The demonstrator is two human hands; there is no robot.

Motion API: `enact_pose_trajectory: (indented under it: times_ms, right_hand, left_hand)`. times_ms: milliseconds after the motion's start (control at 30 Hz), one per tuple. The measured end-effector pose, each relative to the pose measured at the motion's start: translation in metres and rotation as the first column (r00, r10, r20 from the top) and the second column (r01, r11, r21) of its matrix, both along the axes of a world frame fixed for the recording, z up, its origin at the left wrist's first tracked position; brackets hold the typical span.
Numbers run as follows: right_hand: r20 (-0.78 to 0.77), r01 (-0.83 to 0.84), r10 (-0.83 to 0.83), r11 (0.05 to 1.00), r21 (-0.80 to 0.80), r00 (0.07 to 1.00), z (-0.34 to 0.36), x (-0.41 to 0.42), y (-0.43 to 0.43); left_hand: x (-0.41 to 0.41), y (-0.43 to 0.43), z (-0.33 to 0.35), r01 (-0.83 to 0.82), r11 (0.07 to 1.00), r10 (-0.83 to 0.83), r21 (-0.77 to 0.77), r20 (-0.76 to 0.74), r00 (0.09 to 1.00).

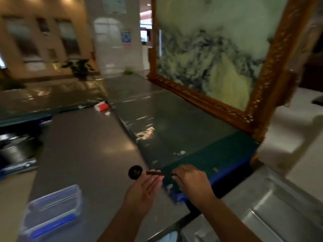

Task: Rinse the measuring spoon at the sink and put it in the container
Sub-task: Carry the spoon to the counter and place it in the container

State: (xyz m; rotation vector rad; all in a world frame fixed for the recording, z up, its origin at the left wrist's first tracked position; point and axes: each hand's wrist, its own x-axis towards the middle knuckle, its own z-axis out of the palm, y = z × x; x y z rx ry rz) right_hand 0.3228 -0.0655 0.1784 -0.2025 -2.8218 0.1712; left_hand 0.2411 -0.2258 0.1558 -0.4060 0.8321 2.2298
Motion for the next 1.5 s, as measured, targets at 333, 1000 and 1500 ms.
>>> enact_pose_trajectory:
  times_ms: [333,1000,1500]
  right_hand:
    - [-0.061,-0.347,0.345,0.938,-0.018,0.937,-0.012,-0.131,-0.187]
    - [0.02,-0.547,0.548,0.836,-0.052,0.836,-0.068,-0.214,-0.33]
    - [0.128,-0.538,0.566,0.819,-0.2,0.815,-0.143,-0.247,-0.333]
  left_hand:
    - [-0.078,-0.205,-0.011,-0.317,0.948,0.317,0.027,-0.015,0.948]
    - [-0.115,-0.354,-0.065,-0.495,0.865,0.501,-0.078,0.102,0.859]
    - [-0.144,-0.349,-0.123,-0.521,0.805,0.575,-0.283,0.162,0.802]
